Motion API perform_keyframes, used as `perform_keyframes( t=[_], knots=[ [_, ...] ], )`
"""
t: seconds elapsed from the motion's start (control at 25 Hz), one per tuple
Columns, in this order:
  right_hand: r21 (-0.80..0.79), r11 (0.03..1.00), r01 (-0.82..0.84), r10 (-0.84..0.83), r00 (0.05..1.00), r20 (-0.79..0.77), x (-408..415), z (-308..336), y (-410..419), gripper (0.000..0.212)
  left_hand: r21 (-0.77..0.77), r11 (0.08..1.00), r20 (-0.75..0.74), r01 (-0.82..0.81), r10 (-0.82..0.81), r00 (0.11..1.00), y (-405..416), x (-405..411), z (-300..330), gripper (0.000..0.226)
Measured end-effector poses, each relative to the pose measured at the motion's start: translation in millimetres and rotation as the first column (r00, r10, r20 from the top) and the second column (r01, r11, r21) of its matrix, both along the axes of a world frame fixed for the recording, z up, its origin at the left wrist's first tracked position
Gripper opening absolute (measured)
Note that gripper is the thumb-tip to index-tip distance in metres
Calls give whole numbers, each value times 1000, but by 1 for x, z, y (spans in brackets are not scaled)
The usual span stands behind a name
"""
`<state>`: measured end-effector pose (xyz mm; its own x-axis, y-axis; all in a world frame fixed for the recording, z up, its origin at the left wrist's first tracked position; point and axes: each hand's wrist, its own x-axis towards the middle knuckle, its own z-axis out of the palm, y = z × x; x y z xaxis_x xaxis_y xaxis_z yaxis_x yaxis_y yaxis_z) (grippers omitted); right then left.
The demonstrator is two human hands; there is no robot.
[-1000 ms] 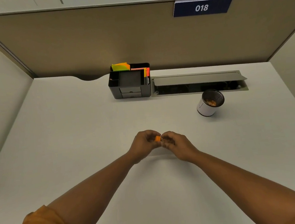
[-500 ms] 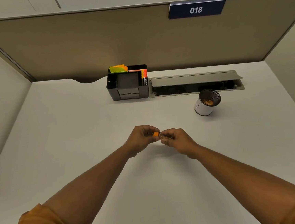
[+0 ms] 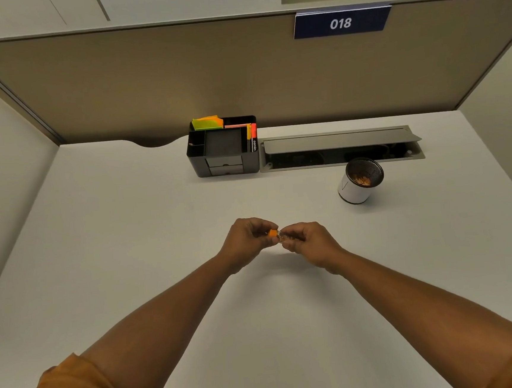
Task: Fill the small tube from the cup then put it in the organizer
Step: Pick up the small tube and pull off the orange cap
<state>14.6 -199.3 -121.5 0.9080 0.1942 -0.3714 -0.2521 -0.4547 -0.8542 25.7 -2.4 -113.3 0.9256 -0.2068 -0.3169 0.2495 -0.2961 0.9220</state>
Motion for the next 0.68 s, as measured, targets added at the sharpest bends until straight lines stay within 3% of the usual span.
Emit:
perform_keyframes(
  t=[0.16, 0.32, 0.4, 0.48, 0.56, 0.68],
  knots=[
    [10, 999, -35, 35, 998, -56, -1, -1, -1, 26, -18, 998, -32, 63, -64, 997, 4, 0, -1, 25],
    [-17, 1000, 5, -5, 999, -41, -4, -4, -4, 21, -6, 999, -12, -32, 32, 999, 2, -3, -4, 26],
    [-21, 1000, 4, -5, 998, -56, -6, -7, -6, 21, -135, 986, -108, -95, 81, 991, 3, -5, -8, 25],
    [-4, 1000, 20, -20, 996, -85, -7, -11, -8, 22, -298, 931, -295, -212, 122, 948, 5, -8, -15, 23],
    [6, 999, 39, -38, 994, -101, -8, -12, -10, 23, -295, 907, -408, -302, 166, 898, 5, -11, -27, 18],
    [3, 999, 52, -51, 992, -115, -6, -11, -16, 24, -213, 917, -435, -338, 221, 873, 2, -13, -42, 10]
  ],
)
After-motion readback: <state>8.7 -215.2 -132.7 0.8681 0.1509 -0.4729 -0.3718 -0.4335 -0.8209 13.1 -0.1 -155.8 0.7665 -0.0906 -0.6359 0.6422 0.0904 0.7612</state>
